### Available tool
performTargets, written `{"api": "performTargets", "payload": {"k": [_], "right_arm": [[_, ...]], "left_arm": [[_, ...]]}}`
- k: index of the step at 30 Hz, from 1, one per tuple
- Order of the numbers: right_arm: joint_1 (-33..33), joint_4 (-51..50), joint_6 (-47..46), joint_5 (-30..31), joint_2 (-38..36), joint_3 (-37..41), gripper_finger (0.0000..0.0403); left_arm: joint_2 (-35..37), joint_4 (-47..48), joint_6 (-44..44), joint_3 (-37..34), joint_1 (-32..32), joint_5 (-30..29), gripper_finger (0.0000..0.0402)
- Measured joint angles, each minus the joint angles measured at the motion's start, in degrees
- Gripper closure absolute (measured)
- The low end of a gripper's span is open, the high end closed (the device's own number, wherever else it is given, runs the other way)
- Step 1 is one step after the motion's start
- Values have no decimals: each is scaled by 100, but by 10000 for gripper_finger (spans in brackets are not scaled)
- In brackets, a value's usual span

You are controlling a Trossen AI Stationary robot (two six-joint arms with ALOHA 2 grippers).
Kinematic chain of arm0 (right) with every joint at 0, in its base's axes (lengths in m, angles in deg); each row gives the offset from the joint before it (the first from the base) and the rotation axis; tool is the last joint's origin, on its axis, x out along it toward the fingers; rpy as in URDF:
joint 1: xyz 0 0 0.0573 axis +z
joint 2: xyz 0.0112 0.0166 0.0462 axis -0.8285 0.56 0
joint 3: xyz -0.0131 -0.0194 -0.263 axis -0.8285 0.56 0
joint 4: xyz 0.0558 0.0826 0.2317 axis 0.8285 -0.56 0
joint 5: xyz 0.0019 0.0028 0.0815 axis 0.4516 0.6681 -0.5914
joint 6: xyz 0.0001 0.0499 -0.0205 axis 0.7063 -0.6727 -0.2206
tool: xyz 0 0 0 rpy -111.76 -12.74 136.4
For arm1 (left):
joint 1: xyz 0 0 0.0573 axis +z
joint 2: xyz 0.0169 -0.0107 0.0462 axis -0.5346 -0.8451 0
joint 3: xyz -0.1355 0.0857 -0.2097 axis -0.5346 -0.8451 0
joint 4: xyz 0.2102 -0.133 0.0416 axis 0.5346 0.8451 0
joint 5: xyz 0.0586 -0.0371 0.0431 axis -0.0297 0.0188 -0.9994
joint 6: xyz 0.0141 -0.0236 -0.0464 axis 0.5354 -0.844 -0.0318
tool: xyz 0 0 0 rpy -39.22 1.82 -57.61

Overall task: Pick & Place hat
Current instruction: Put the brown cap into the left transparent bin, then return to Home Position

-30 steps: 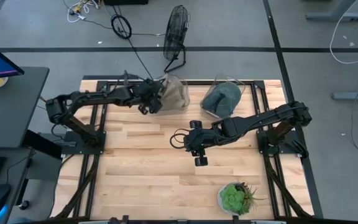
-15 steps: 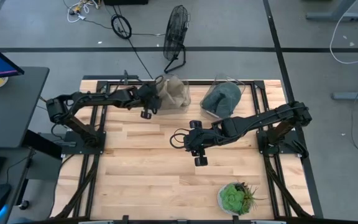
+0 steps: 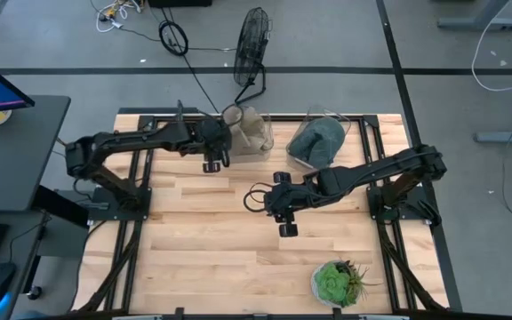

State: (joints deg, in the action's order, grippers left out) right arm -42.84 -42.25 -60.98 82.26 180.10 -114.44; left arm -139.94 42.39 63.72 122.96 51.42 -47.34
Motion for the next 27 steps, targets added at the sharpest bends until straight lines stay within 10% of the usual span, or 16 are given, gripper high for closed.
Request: {"api": "performTargets", "payload": {"k": [12, 27], "right_arm": [[42, -729, -104, 1018, -1295, 112, 254], [-95, 2832, -74, 785, -4932, 4278, 254]], "left_arm": [[1962, 968, -1572, 441, -374, 333, 207], [5257, -3734, -2367, -4190, -1246, 1213, 207]]}}
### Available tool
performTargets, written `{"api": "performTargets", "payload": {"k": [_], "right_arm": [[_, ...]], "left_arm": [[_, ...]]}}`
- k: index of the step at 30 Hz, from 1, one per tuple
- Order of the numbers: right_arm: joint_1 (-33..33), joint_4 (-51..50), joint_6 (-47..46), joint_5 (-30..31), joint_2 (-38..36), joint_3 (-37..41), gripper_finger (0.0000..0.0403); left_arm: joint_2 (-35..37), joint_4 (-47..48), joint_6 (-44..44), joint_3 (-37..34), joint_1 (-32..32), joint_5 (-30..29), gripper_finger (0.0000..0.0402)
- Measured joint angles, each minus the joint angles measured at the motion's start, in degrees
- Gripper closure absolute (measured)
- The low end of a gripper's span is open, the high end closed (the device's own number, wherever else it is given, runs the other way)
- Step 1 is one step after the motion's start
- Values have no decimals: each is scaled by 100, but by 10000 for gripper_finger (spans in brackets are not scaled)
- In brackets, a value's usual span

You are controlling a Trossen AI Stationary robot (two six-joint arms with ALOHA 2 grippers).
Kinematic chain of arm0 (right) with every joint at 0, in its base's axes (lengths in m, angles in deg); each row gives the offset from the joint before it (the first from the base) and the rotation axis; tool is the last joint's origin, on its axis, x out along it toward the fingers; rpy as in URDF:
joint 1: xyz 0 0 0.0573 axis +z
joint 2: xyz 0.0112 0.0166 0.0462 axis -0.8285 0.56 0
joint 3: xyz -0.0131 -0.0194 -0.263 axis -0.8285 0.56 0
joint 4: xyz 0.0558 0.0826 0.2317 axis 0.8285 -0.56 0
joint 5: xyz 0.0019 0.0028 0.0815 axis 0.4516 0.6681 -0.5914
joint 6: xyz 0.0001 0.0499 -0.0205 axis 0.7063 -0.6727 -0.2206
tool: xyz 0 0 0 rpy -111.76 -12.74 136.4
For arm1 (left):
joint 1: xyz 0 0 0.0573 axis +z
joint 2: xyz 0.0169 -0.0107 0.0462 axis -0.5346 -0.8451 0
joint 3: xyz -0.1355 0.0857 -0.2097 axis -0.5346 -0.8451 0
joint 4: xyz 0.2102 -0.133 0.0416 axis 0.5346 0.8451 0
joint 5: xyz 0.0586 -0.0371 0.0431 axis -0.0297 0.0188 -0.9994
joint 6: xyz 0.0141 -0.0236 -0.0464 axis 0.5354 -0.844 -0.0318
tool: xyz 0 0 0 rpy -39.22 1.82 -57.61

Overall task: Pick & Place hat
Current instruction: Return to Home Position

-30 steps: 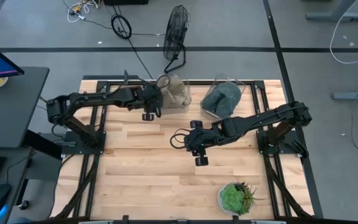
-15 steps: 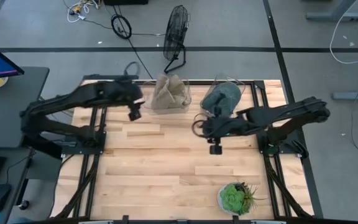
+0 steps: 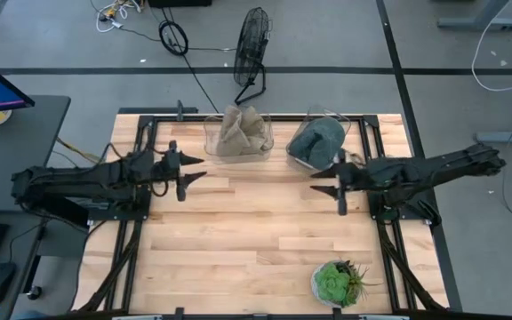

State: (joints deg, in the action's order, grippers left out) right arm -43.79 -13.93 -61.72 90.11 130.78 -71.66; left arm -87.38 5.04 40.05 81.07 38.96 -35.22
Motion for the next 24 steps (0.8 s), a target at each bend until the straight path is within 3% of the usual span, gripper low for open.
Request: {"api": "performTargets", "payload": {"k": [5, 9, 18, 24], "right_arm": [[-50, 635, -6, 1, -1211, 1079, 254], [-50, 669, -7, 0, -1999, 1702, 254], [-50, 972, -111, 2, -3484, 2697, 254], [-50, 1133, -121, 2, -4238, 3248, 254]], "left_arm": [[488, -915, -24, -789, -79, -41, 207], [897, -954, -218, -1032, -90, -52, 207], [1684, -1060, -252, -1478, -90, -53, 207], [1911, -1842, -256, -2164, -88, -54, 207]]}}
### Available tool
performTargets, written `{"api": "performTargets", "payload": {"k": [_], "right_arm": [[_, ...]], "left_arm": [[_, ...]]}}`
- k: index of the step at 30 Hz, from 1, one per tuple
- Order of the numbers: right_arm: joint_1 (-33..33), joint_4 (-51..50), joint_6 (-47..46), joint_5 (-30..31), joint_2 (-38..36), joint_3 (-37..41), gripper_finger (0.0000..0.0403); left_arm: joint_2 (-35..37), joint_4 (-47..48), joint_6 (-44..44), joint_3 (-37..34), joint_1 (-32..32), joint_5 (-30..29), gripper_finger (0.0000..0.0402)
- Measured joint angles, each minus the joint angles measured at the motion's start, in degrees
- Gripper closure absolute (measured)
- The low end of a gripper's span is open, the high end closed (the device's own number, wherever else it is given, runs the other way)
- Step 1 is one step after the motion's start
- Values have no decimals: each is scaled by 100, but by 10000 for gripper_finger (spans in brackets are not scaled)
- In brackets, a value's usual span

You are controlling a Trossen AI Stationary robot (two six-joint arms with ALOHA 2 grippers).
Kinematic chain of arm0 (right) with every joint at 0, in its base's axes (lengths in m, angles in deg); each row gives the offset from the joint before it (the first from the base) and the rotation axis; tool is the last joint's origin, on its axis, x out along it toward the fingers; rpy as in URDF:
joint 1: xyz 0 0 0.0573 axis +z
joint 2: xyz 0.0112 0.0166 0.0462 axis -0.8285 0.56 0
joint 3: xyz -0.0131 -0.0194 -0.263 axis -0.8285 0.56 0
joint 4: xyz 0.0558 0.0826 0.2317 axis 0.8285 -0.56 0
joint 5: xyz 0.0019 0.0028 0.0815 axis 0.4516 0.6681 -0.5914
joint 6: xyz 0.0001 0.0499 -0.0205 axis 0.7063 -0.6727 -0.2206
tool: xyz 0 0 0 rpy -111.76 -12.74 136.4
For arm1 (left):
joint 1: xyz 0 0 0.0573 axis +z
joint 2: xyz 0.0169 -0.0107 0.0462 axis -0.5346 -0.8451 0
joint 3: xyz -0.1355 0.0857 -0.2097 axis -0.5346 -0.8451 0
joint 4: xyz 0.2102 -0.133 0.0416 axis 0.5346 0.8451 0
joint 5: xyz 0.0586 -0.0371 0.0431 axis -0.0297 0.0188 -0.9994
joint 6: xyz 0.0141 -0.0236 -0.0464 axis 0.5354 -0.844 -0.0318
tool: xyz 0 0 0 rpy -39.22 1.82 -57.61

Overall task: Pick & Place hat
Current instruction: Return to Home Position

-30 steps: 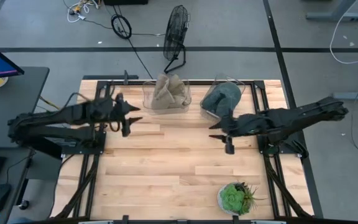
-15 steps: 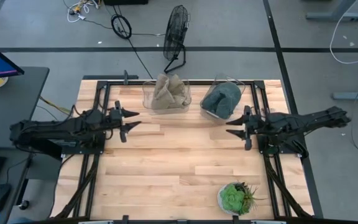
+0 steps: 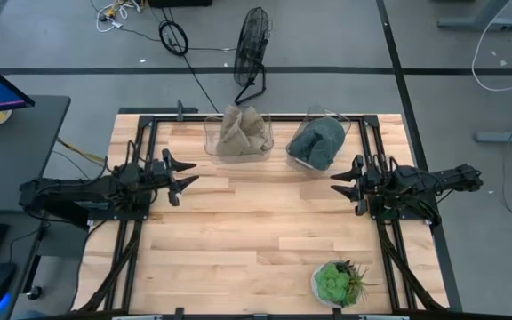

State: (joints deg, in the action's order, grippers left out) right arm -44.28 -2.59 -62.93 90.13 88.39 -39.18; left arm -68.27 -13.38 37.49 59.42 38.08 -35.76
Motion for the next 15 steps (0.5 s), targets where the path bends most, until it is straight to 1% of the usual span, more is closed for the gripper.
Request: {"api": "performTargets", "payload": {"k": [3, 7, 12, 15], "right_arm": [[0, 19, 1, 2, -311, 185, 254], [0, -42, 19, 4, -349, 270, 254], [0, -157, -11, 440, -349, 270, 254], [0, -349, -25, 497, -349, 270, 254]], "left_arm": [[13, -352, 11, -201, 0, -3, 207], [3, -345, 35, -202, 0, -1, 207], [120, -374, 199, -202, 0, 0, 207], [223, -285, 264, -202, 0, 0, 207]]}}
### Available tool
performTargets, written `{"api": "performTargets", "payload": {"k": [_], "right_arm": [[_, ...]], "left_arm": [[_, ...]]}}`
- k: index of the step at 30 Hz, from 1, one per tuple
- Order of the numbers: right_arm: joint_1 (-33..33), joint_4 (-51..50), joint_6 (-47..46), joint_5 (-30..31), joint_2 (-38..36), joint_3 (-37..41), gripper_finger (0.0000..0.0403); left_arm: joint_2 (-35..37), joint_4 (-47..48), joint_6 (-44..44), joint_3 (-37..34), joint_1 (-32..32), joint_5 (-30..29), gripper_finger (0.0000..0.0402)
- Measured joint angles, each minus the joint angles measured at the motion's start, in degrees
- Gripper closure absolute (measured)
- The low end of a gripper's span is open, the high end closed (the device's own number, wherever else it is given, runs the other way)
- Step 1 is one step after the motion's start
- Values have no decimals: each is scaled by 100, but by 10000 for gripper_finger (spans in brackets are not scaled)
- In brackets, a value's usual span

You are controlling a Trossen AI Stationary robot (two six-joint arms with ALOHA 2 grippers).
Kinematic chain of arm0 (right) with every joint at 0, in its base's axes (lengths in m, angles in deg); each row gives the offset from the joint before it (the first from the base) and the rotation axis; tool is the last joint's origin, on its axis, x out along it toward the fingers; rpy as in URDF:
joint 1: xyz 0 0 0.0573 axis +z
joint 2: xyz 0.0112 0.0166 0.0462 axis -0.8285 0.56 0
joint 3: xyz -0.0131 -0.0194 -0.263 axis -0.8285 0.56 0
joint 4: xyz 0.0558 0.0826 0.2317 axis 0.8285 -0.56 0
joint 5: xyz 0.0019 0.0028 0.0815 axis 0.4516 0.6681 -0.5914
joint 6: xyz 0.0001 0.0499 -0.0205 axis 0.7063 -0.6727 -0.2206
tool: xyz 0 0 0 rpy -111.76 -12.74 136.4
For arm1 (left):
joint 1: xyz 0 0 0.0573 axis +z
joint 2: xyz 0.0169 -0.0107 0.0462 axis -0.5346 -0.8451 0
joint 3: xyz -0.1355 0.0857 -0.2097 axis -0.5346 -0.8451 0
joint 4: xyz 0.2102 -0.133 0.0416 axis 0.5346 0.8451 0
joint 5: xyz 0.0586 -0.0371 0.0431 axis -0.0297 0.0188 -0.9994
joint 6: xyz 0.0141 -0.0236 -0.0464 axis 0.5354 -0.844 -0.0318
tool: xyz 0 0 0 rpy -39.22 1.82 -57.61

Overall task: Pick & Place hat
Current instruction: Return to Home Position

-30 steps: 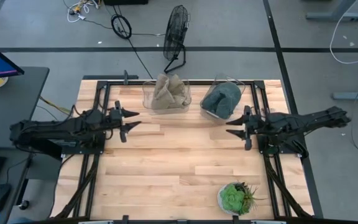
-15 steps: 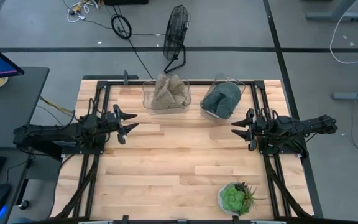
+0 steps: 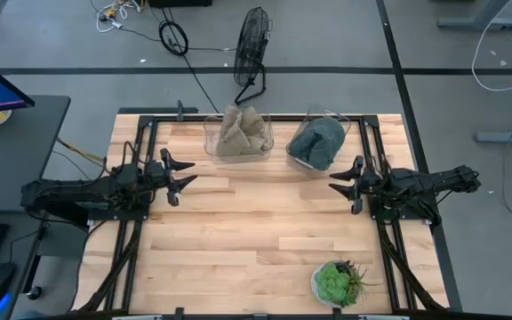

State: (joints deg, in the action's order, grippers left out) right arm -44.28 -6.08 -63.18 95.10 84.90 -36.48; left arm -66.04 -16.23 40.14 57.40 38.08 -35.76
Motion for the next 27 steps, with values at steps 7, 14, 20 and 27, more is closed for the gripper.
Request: {"api": "performTargets", "payload": {"k": [7, 14, 20, 27], "right_arm": [[0, -301, -248, -1, 0, 0, 254], [0, -268, -216, -1, 0, 7, 254], [0, -268, -245, -45, 0, 9, 254], [0, -268, -89, -45, 0, 11, 254]], "left_arm": [[80, 301, 33, -2, 0, -2, 207], [82, 455, 89, -4, 0, 0, 207], [77, 788, -105, -7, 1, 0, 207], [73, 1062, -105, -7, 2, 2, 207]]}}
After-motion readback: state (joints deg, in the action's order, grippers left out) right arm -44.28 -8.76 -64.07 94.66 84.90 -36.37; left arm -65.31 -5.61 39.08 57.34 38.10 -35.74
